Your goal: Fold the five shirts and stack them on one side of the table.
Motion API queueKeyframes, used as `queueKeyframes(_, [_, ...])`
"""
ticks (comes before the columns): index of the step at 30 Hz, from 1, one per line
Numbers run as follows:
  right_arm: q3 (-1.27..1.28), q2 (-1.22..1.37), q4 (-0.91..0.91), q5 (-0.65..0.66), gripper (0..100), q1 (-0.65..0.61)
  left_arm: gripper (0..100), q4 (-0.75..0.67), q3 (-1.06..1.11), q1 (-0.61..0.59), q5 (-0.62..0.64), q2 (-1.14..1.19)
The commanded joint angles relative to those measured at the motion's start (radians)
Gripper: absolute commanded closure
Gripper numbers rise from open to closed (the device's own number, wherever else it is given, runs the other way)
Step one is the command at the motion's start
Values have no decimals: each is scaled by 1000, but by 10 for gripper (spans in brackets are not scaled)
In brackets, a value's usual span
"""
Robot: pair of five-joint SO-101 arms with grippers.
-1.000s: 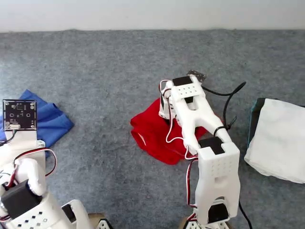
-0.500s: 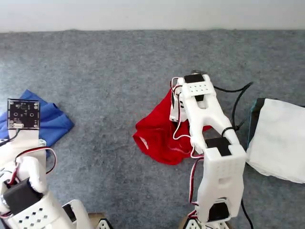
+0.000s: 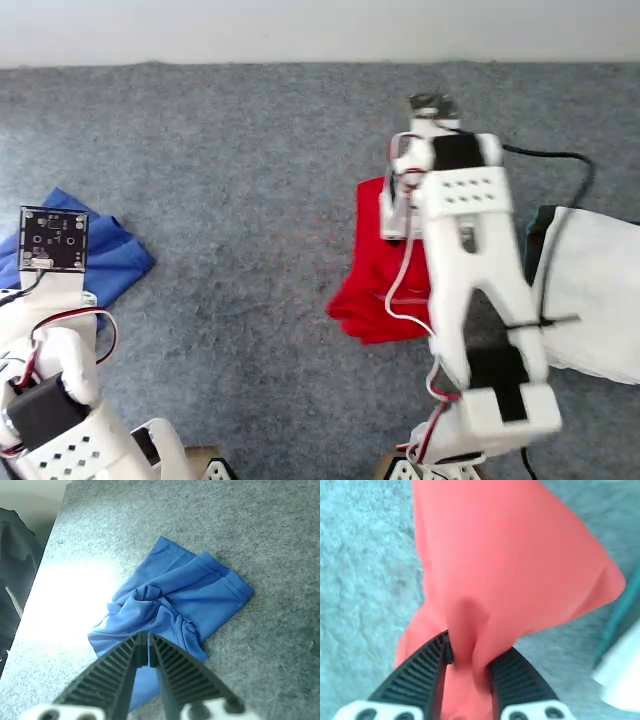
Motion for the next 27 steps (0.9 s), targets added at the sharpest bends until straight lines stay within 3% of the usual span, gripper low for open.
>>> queueKeyframes(1, [-12, -183, 50, 118, 990, 108, 985, -17, -15, -9, -9, -3])
queueKeyframes(11, [-11, -383, 25, 519, 990, 545, 985, -17, -13, -6, -9, -3])
queueKeyframes(16, [-9, -277, -50, 612, 990, 708, 985, -17, -8, -3, -9, -3])
queueKeyframes(22, [-11, -84, -205, 667, 986, 788, 985, -17, -7, -3, -9, -2])
queueKeyframes(24, [-11, -22, -236, 697, 949, 789, 985, -17, -5, -3, -9, -2])
queueKeyframes(27, [-18, 19, -228, 703, 790, 812, 985, -17, -5, -2, -8, -2])
